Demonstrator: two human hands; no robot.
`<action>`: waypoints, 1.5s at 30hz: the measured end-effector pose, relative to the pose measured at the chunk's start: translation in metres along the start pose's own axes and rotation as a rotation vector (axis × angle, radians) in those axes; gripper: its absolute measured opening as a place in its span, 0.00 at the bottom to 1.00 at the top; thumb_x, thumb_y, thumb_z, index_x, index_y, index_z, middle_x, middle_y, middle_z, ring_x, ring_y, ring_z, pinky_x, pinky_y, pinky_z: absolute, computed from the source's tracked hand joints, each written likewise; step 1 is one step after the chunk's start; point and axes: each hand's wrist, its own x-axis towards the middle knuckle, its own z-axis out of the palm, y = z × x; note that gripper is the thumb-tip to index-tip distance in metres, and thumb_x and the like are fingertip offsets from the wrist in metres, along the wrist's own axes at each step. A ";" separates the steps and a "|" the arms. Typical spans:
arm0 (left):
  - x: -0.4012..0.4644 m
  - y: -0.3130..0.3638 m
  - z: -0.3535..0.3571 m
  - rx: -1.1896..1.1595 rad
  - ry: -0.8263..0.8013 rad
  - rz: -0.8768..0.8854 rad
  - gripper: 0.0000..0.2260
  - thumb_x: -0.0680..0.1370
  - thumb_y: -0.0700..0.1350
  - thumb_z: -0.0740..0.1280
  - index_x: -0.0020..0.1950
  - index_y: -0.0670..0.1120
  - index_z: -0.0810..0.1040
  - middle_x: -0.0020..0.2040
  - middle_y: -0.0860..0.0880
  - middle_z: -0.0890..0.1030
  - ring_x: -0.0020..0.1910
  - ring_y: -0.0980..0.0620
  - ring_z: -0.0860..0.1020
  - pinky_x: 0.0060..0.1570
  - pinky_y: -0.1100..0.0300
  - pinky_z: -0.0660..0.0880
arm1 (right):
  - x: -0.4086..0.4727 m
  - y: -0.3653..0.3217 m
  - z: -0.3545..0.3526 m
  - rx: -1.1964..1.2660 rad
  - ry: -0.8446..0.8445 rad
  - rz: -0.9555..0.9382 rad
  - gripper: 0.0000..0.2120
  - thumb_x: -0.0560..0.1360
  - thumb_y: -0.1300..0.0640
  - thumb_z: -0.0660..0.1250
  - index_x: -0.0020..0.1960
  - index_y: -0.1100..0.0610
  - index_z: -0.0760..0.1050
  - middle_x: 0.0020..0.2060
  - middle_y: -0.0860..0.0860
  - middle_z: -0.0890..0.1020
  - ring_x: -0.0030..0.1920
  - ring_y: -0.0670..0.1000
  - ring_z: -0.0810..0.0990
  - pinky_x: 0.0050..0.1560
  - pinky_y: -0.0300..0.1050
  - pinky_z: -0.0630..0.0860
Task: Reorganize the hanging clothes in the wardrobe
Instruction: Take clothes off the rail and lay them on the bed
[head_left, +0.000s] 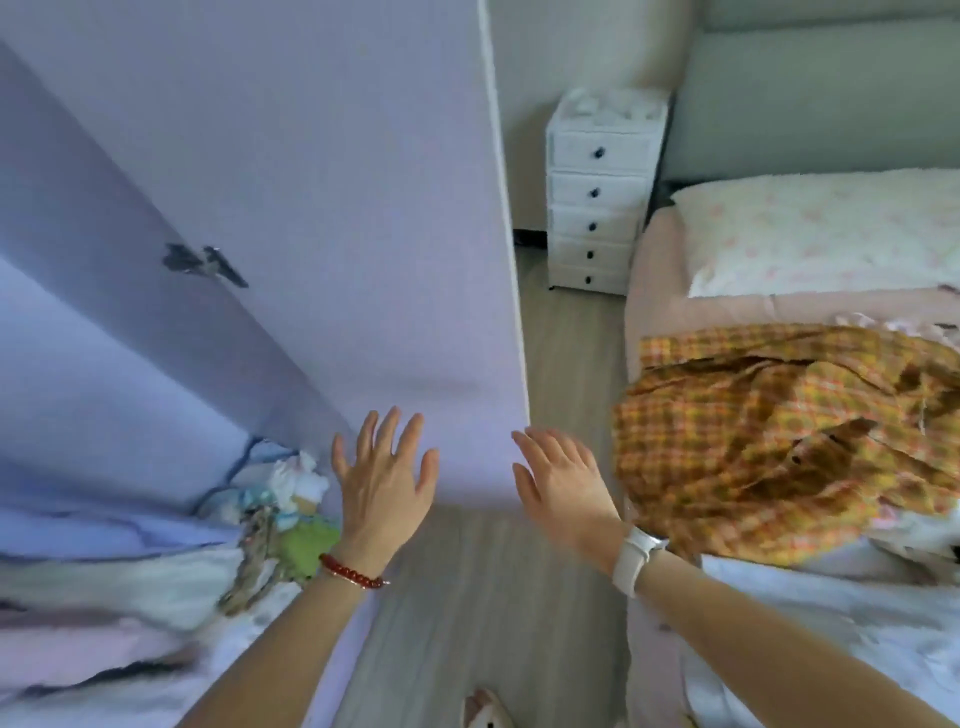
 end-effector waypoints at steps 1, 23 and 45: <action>-0.002 -0.030 -0.011 0.021 0.044 -0.046 0.23 0.74 0.54 0.53 0.58 0.44 0.79 0.60 0.42 0.78 0.60 0.40 0.75 0.58 0.32 0.63 | 0.017 -0.026 0.005 0.012 -0.003 -0.058 0.22 0.79 0.50 0.51 0.72 0.53 0.59 0.70 0.51 0.65 0.72 0.50 0.59 0.70 0.45 0.53; -0.100 -0.399 -0.193 0.375 0.380 -0.952 0.22 0.77 0.49 0.54 0.71 0.47 0.67 0.72 0.43 0.64 0.72 0.41 0.59 0.65 0.39 0.55 | 0.191 -0.518 0.055 0.633 -0.324 -0.786 0.18 0.79 0.58 0.58 0.66 0.63 0.67 0.60 0.62 0.74 0.60 0.60 0.72 0.61 0.47 0.67; -0.064 -0.387 -0.176 0.359 0.397 -1.011 0.24 0.73 0.44 0.67 0.68 0.41 0.69 0.71 0.39 0.65 0.72 0.36 0.58 0.65 0.31 0.47 | 0.265 -0.529 0.037 0.740 -0.084 -0.639 0.16 0.79 0.58 0.55 0.32 0.53 0.60 0.26 0.48 0.66 0.30 0.51 0.67 0.35 0.44 0.64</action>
